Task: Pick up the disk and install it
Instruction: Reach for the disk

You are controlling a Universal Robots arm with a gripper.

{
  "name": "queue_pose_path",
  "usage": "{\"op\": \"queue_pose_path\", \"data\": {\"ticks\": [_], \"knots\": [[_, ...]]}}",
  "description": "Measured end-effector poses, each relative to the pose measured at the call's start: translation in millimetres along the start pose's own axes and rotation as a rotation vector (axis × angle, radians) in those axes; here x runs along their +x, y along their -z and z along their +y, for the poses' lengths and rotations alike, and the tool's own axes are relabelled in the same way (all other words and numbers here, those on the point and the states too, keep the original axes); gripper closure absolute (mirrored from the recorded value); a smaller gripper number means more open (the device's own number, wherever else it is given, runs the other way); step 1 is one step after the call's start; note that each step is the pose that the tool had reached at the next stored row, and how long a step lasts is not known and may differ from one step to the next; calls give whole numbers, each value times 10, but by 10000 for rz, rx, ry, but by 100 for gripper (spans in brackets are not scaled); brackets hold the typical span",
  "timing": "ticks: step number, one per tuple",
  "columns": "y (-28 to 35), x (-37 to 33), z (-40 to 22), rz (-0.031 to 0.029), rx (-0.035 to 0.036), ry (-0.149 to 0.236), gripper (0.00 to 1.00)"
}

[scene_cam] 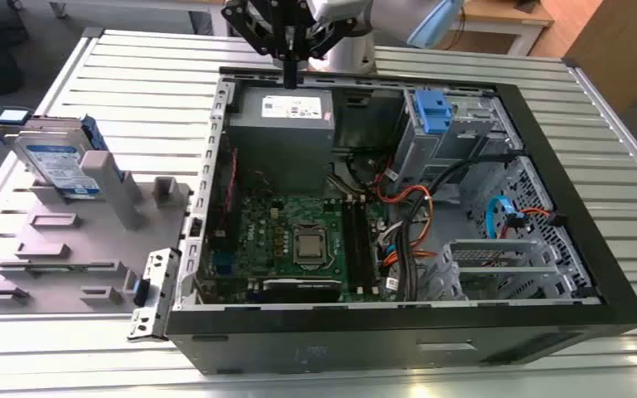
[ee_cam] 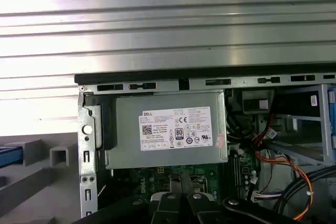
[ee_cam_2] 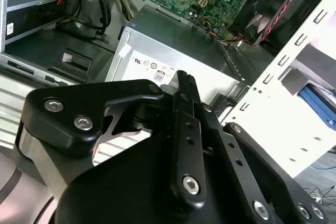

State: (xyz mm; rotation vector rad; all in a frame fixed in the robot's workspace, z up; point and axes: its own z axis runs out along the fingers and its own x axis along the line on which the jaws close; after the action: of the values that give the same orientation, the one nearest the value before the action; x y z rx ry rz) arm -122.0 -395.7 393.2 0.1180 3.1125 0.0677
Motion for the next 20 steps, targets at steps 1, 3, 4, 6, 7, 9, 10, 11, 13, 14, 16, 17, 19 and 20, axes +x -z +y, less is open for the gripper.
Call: {"op": "queue_pose_path", "data": {"ticks": [1, 3, 4, 6, 7, 9, 10, 11, 13, 14, 16, 17, 19, 20], "knots": [[0, 0, 0, 1, 1, 0, 89], [0, 1, 7, 0, 1, 0, 89], [0, 1, 7, 0, 1, 0, 89], [0, 4, 7, 1, 1, -1, 89], [-1, 6, 7, 0, 0, -1, 89], [-1, 12, 6, 0, 0, 0, 89], [-1, 16, 6, 0, 0, 0, 89], [-1, 21, 6, 0, 0, 0, 89], [-1, 32, 5, 0, 0, 0, 89], [-1, 38, 4, 0, 0, 0, 89], [-2, 55, 3, 0, 0, 1, 89], [-2, 62, 2, 0, 0, 0, 89], [-1, 65, 3, 0, 1, 1, 89], [-1, 65, 2, 0, 1, 1, 89]]}}
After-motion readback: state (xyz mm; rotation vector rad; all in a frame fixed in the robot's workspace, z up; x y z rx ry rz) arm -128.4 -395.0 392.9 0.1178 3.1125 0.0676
